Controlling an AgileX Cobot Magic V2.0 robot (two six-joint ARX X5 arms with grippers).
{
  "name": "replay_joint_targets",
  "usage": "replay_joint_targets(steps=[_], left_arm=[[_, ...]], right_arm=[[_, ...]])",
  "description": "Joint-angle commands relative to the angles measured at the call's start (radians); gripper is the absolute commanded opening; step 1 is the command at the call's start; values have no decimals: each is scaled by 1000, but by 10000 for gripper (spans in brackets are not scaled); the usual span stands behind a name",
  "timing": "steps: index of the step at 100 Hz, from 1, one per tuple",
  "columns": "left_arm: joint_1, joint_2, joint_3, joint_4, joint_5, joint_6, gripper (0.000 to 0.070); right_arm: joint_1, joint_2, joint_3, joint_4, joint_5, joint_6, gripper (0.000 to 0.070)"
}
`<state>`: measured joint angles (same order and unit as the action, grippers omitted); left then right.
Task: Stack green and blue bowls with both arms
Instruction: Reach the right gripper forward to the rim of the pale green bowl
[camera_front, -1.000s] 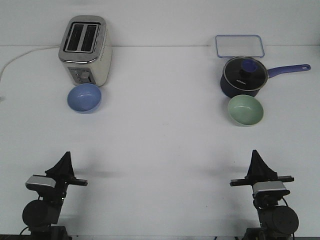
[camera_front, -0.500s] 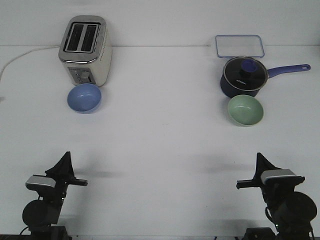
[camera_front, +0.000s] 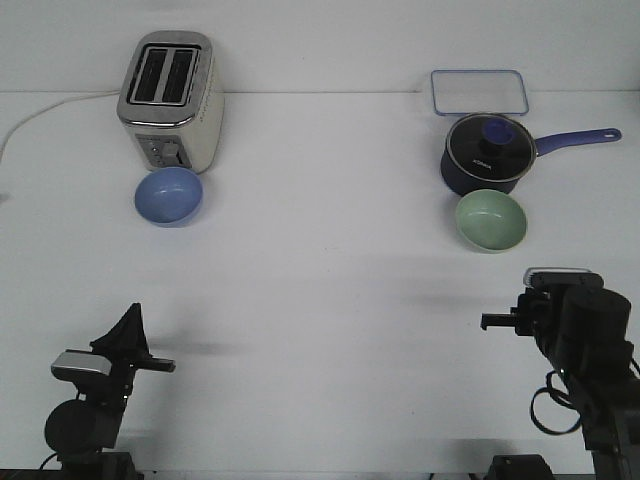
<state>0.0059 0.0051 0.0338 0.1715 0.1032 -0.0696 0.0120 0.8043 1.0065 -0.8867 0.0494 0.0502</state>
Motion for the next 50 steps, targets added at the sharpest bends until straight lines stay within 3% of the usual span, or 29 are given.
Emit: replay_joint_targets(steps=[1, 22, 50], left_arm=[[1, -2, -20, 10, -2, 0, 10], [1, -2, -20, 10, -2, 0, 10], [1, -2, -20, 10, -2, 0, 10]], right_arm=[[1, 42, 24, -8, 2, 10, 0], [1, 144, 27, -38, -50, -2, 0], [1, 159, 27, -33, -49, -2, 1]])
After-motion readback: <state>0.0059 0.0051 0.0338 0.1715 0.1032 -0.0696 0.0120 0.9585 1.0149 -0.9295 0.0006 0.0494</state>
